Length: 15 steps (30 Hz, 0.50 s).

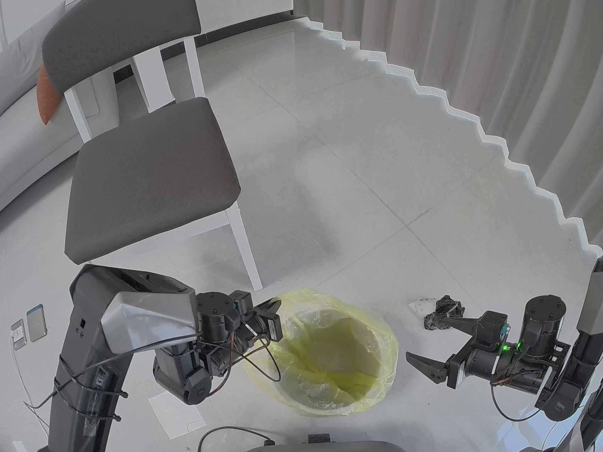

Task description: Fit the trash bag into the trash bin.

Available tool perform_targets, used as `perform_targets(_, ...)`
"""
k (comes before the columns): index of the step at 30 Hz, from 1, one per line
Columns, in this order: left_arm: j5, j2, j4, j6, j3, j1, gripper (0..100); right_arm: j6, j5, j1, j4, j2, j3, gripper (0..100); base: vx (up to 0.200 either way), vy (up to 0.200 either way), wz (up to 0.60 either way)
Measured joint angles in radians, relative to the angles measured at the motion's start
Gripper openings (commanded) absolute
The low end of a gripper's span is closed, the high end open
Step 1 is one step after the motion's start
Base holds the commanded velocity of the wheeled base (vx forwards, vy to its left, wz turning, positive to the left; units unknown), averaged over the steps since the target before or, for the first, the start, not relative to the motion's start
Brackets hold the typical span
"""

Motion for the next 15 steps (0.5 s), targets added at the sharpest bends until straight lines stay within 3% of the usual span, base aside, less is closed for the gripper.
perform_targets(9, 0.001, -0.033, -0.001, -0.024, 0.022, 0.022, 0, 0.0, 0.001, -0.001, 0.0, 0.002, 0.0, 100, 0.0, 0.0, 0.0)
perform_targets(15, 0.018, 0.044, 0.0, -0.039, 0.003, -0.018, 0, 0.0, 0.002, -0.003, 0.0, 0.01, 0.0, 100, 0.0, 0.0, 0.0)
